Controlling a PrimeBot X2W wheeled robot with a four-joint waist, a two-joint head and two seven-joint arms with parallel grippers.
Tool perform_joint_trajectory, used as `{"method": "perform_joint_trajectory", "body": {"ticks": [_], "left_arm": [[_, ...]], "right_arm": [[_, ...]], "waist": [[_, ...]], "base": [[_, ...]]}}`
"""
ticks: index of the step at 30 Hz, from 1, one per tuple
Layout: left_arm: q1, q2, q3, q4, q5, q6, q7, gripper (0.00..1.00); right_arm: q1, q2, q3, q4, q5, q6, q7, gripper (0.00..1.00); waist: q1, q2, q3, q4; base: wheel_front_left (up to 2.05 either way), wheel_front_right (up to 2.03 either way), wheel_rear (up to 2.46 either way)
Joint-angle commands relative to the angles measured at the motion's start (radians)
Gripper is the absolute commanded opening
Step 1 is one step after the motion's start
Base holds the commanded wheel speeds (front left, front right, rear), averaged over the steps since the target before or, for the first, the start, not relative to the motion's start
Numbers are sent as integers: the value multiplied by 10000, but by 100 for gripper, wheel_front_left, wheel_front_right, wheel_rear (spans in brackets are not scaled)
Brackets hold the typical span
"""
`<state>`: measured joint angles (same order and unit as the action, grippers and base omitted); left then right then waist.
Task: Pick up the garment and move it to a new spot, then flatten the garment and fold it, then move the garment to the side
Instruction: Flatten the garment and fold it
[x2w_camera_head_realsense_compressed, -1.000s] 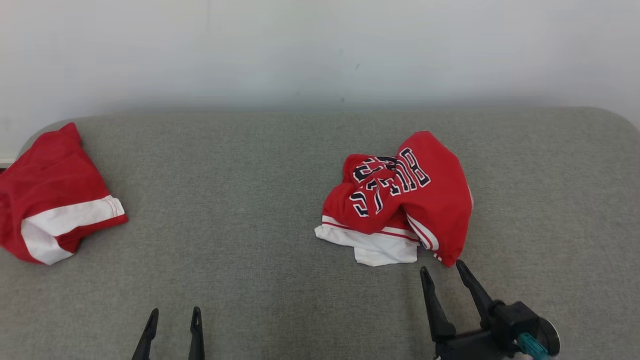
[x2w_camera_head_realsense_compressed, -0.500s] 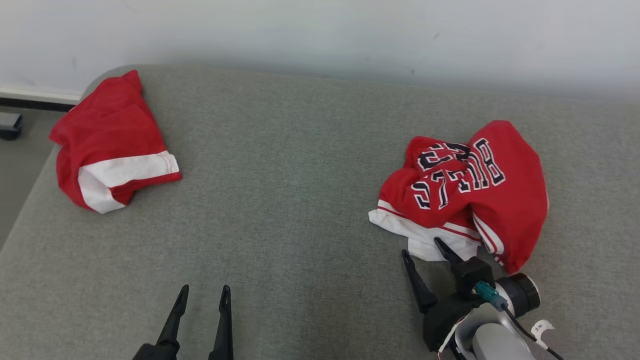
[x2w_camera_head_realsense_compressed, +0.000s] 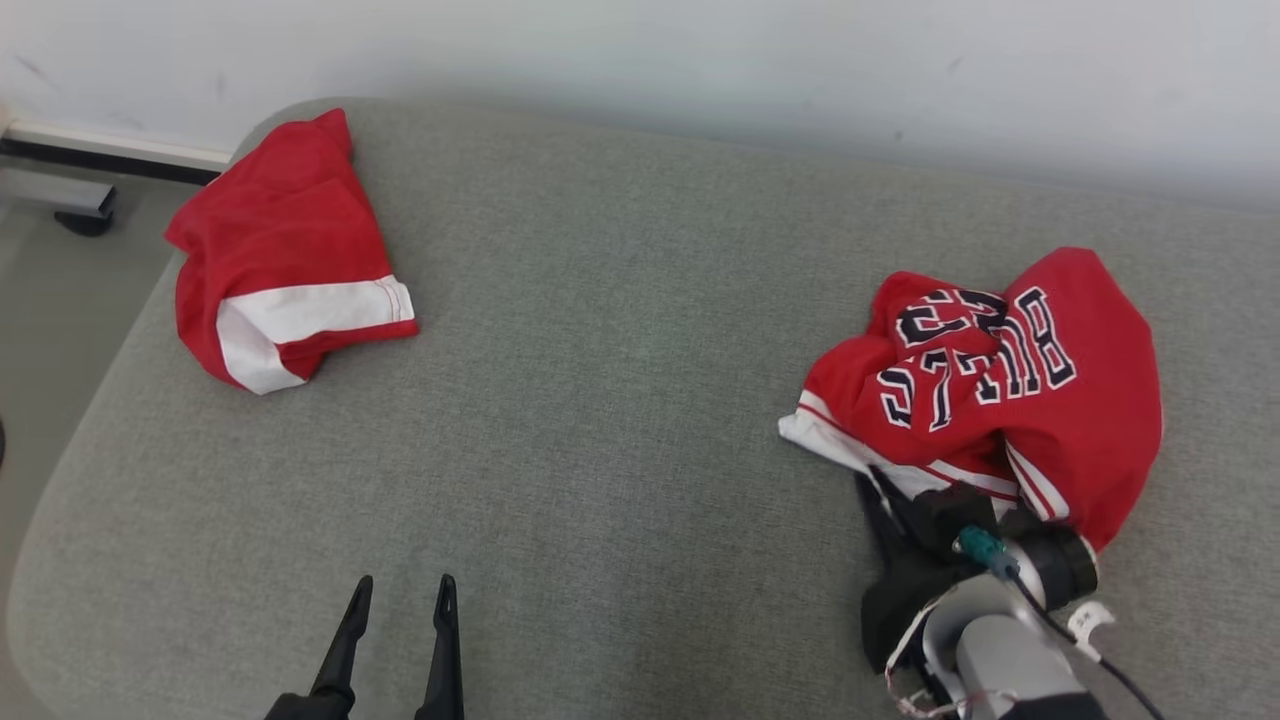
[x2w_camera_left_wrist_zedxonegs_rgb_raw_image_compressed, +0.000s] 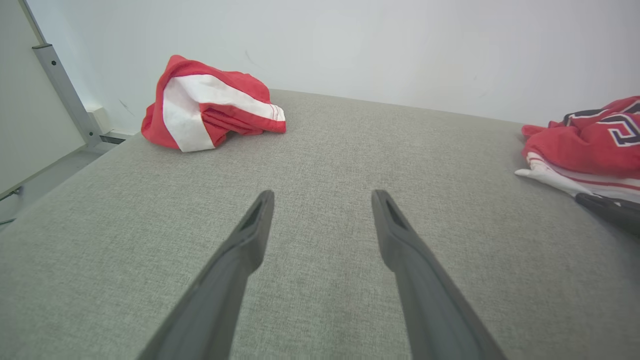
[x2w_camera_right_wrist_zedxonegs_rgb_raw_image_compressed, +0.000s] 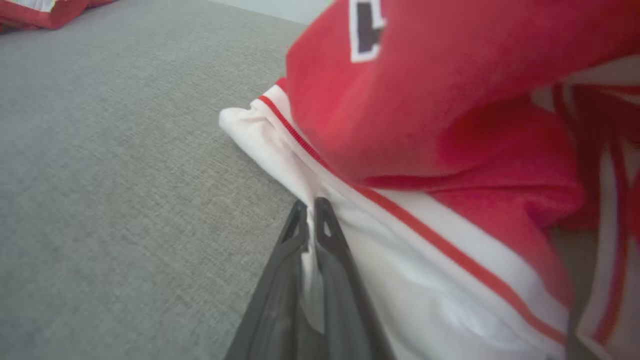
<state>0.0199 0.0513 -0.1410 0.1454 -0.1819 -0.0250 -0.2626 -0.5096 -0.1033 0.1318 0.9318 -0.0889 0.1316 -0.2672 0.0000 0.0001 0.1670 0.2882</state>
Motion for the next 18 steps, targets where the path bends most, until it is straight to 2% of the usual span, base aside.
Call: {"method": "perform_joint_trajectory", "body": {"ticks": [1, 6, 12, 18], "left_arm": [[114, -16, 39, -45, -24, 26, -34, 100], [288, -16, 137, -80, 58, -82, -34, 100], [273, -14, 241, -140, 67, -203, -34, 100], [86, -15, 210, -146, 76, -256, -34, 100]], "right_arm": [[445, 124, 20, -264, 137, -20, 41, 0], [1400, 44, 517, -2164, 711, -20, 27, 0], [3040, -426, 982, -4773, 1301, -20, 27, 0], [4975, -846, 664, -6773, 1451, -20, 26, 0]], "waist": [[0, -1, -241, -257], [0, -1, -565, -926], [0, -1, -666, -1888], [0, -1, -557, -2482]], "base": [[0, 0, 0], [0, 0, 0], [0, 0, 0], [0, 0, 0]]}}
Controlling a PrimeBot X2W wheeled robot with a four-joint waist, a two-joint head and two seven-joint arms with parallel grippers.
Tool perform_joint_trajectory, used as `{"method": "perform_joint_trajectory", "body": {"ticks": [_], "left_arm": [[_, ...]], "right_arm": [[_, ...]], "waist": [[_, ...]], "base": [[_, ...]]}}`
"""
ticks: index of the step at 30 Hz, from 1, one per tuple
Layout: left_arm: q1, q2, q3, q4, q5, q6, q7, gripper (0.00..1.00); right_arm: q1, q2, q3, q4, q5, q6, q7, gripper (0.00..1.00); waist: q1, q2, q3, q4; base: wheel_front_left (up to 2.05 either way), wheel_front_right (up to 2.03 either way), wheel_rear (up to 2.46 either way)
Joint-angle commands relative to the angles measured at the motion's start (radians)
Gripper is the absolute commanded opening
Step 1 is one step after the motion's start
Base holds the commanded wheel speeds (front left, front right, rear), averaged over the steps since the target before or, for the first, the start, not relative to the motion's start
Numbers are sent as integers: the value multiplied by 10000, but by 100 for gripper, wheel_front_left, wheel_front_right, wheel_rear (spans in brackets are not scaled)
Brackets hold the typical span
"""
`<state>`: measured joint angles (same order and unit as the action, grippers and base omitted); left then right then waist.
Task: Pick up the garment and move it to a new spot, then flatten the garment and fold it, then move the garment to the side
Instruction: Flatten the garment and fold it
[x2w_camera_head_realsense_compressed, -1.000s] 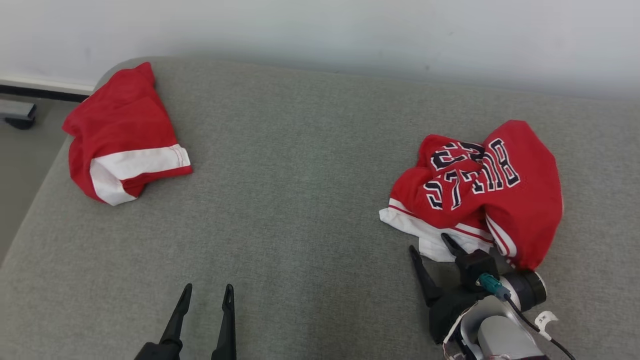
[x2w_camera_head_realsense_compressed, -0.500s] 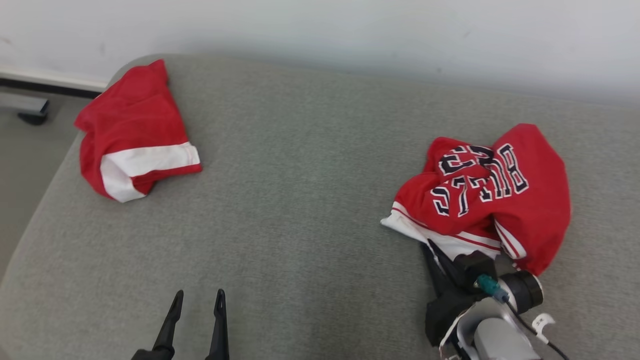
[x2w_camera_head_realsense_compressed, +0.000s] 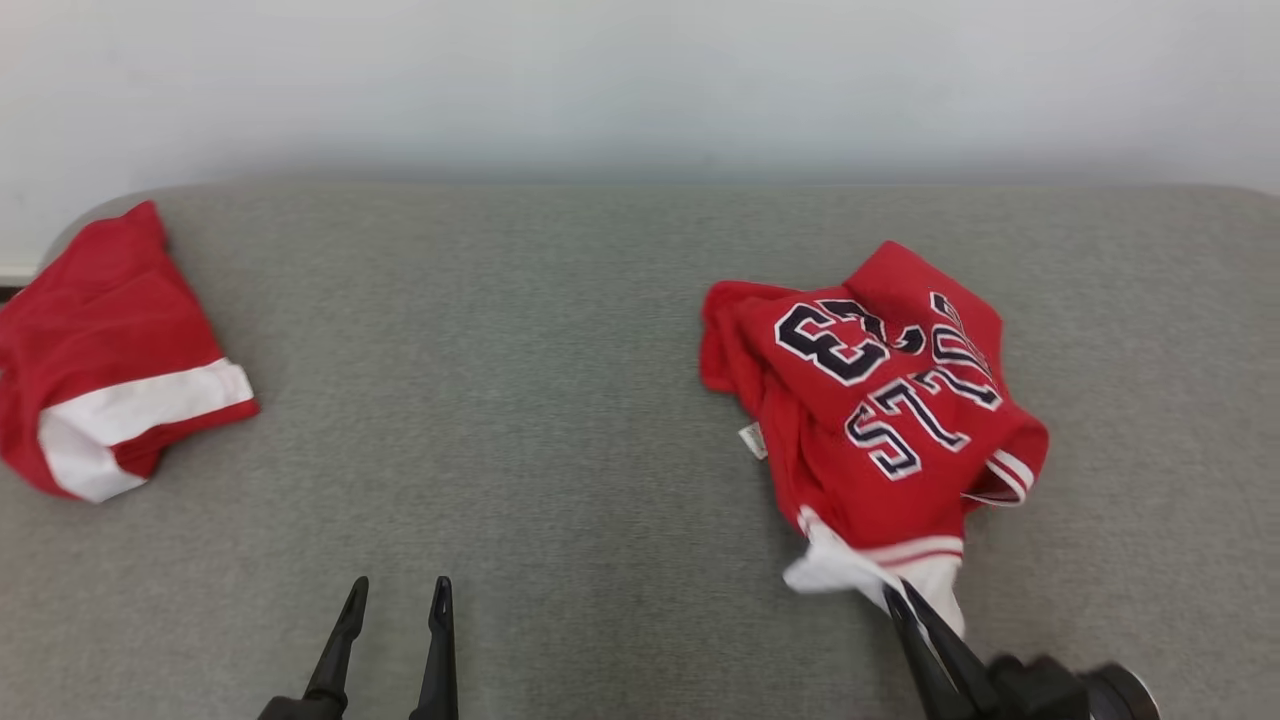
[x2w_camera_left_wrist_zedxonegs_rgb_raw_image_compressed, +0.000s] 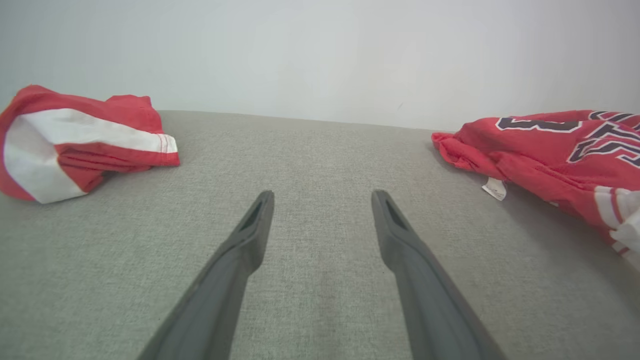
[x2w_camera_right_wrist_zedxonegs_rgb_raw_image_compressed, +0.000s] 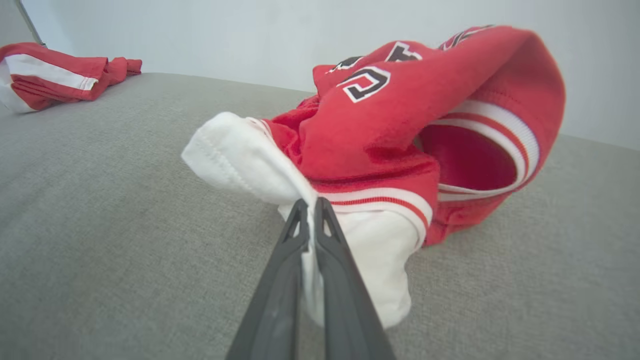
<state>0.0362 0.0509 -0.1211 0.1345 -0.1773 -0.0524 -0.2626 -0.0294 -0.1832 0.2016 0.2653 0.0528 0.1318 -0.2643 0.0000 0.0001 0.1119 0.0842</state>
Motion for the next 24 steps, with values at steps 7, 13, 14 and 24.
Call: {"method": "perform_joint_trajectory", "body": {"ticks": [7, 13, 14, 24], "left_arm": [[-129, -11, 52, -13, 20, -42, -34, 100], [-119, -11, 144, 19, 40, -46, -34, 100], [-131, -11, 152, 18, 42, -45, -34, 100], [-242, -11, 240, -1, 220, -163, -34, 100]], "right_arm": [[1790, -112, -805, -486, -119, -22, -3, 0], [1702, 142, -989, -1354, 14, -22, -1, 100], [1721, 189, -1012, -1667, 105, -22, -1, 100], [1440, 466, -1267, -3360, 607, -22, -1, 100]], "waist": [[0, -1, 126, -701], [0, -1, 125, -810], [0, -1, 114, -836], [0, -1, -48, -1120]], "base": [[0, 0, 0], [0, 0, 0], [0, 0, 0], [0, 0, 0]]}}
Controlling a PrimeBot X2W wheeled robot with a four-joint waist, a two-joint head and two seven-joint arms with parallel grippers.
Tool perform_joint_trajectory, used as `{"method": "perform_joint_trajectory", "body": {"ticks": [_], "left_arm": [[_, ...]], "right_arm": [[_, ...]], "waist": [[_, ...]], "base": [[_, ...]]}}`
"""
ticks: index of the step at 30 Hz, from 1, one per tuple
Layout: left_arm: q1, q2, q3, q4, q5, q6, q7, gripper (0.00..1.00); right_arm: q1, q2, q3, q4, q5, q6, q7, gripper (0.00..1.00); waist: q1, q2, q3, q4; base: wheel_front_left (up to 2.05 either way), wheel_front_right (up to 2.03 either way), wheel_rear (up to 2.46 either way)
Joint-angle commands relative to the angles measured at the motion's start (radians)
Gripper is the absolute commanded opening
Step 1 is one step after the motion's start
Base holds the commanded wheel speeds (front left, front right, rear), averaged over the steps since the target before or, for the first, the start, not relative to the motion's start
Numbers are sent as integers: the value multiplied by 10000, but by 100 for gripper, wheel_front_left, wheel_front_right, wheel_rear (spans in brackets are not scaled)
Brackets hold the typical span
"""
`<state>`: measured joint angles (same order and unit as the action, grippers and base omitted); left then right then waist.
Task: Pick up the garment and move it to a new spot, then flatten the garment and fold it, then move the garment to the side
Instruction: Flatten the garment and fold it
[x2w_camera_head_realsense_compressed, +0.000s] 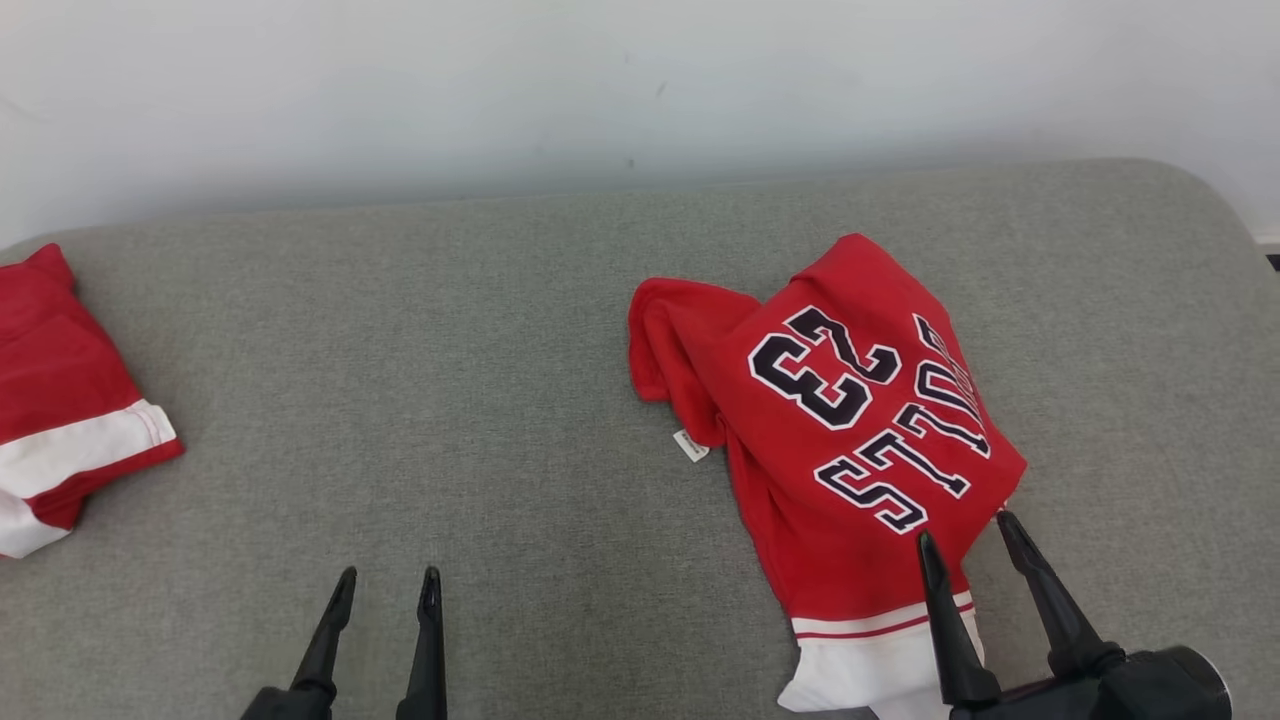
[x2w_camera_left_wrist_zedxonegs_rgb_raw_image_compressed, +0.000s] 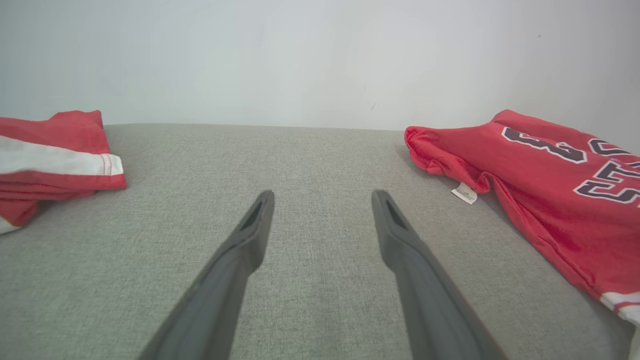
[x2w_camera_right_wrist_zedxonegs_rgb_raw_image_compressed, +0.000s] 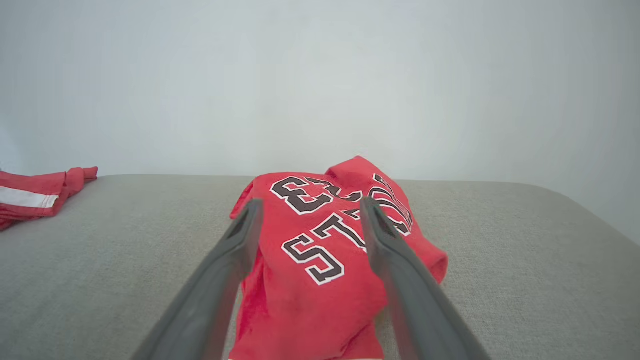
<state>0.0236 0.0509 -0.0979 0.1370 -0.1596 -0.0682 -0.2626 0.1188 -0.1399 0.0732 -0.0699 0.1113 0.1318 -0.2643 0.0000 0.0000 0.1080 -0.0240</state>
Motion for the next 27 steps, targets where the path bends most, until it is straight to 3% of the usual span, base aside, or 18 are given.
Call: {"method": "perform_joint_trajectory", "body": {"ticks": [1, 9, 19, 27], "left_arm": [[-127, -11, 20, -21, 102, -22, -34, 100], [-1239, 103, 294, 479, 597, -450, -34, 100], [-3876, 1033, 9, 2511, 602, -641, -34, 100], [-5440, 1707, -918, 4570, -147, -616, -34, 100]], "right_arm": [[-54, 94, -15, -7, 62, -22, -1, 100], [-539, 518, 299, 251, 173, -22, -1, 100], [-1246, 839, 838, 569, 272, -22, -1, 100], [-1546, 911, 919, 551, 513, -22, -1, 100]], "waist": [[0, 0, -13, -85], [0, 0, 186, -860], [0, 0, 1104, -2574], [0, 0, 1735, -3564]], "base": [[0, 0, 0], [0, 0, 0], [0, 0, 0], [0, 0, 0]]}}
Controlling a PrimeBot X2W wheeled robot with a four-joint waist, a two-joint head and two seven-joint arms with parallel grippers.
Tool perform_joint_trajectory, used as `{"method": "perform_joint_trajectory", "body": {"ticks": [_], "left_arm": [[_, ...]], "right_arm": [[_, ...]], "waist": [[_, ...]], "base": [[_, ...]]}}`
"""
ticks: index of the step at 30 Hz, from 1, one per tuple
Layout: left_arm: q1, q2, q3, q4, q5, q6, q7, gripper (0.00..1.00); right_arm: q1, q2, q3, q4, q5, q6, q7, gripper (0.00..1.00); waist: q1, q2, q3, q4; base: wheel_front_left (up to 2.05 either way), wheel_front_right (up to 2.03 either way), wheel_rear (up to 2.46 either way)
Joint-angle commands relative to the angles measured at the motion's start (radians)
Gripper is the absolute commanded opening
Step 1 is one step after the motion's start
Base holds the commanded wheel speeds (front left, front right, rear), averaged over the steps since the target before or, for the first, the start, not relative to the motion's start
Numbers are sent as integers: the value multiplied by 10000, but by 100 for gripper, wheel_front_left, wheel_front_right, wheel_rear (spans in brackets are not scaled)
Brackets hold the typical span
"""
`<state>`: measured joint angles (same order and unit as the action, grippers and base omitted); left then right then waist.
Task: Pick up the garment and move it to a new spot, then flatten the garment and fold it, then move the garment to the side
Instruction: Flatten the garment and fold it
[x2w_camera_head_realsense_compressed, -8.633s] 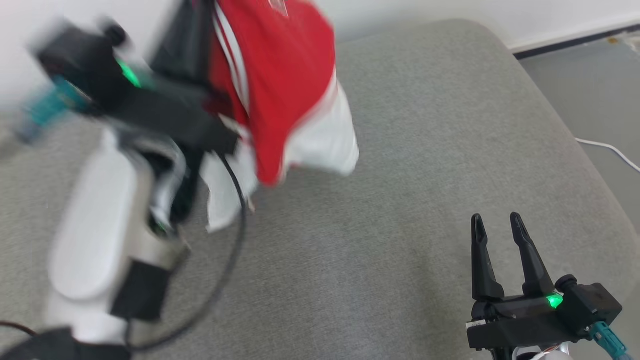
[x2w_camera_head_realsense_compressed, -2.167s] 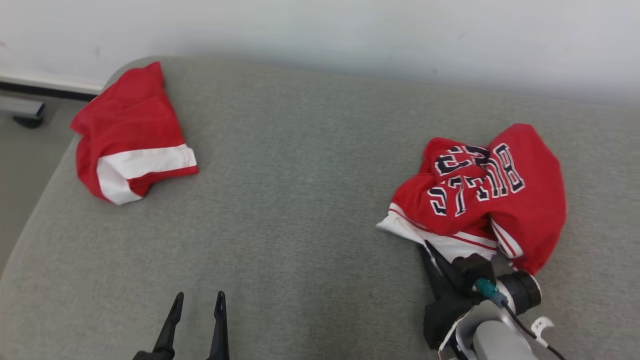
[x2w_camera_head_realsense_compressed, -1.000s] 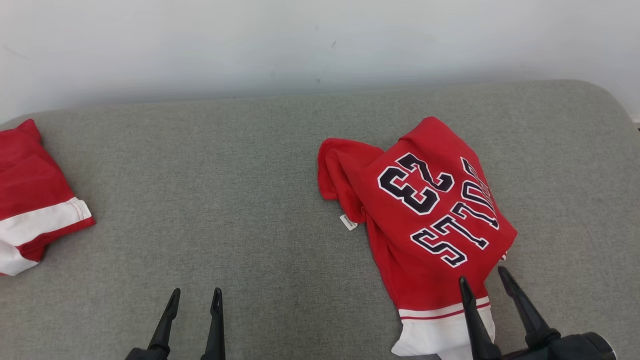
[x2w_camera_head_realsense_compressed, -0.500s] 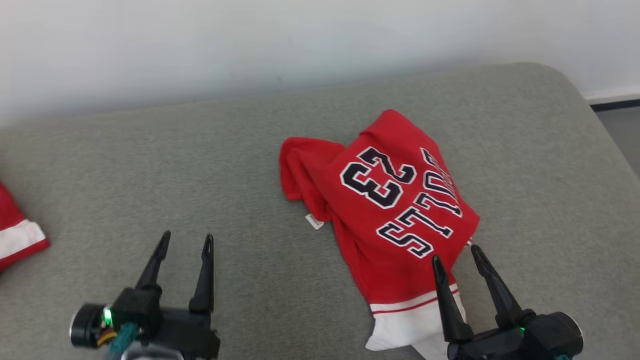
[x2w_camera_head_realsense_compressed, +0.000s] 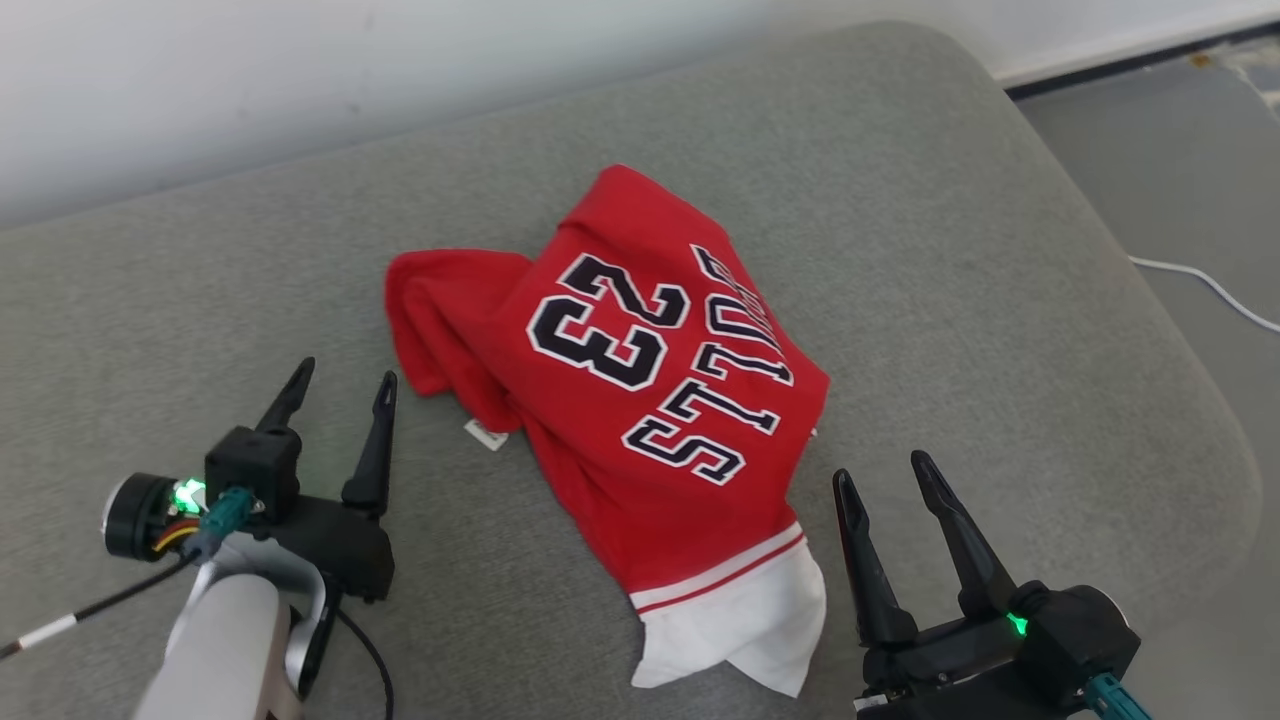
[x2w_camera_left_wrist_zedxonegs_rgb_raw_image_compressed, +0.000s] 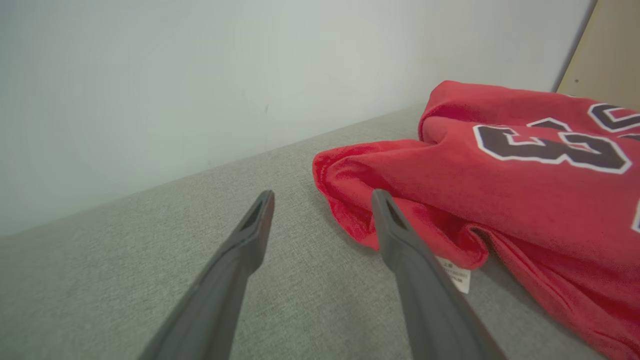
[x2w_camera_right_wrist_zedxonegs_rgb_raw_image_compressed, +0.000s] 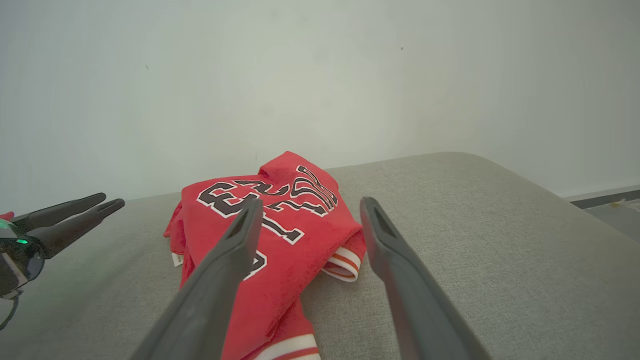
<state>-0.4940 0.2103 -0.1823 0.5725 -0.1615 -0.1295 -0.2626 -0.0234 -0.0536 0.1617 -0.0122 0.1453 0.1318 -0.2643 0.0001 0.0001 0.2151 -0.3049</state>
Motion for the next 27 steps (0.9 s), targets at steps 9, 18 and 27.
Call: {"method": "perform_joint_trajectory", "body": {"ticks": [9, 18, 27], "left_arm": [[-1264, 472, -944, 1960, -821, 8, -34, 100], [-1728, 438, -1602, 2766, -1544, 7, -34, 0], [-888, 273, -1582, 675, -1882, 7, -34, 0]], "right_arm": [[-285, 51, 101, -77, 481, -22, -1, 100], [-237, 50, -74, -110, 457, -22, -2, 100], [92, 48, -229, -78, 171, -22, -2, 100]], "waist": [[-1, -1, 1022, -1184], [-1, -1, 978, -1158], [-1, -1, 205, 152]], "base": [[0, 0, 0], [0, 0, 0], [0, 0, 0]]}}
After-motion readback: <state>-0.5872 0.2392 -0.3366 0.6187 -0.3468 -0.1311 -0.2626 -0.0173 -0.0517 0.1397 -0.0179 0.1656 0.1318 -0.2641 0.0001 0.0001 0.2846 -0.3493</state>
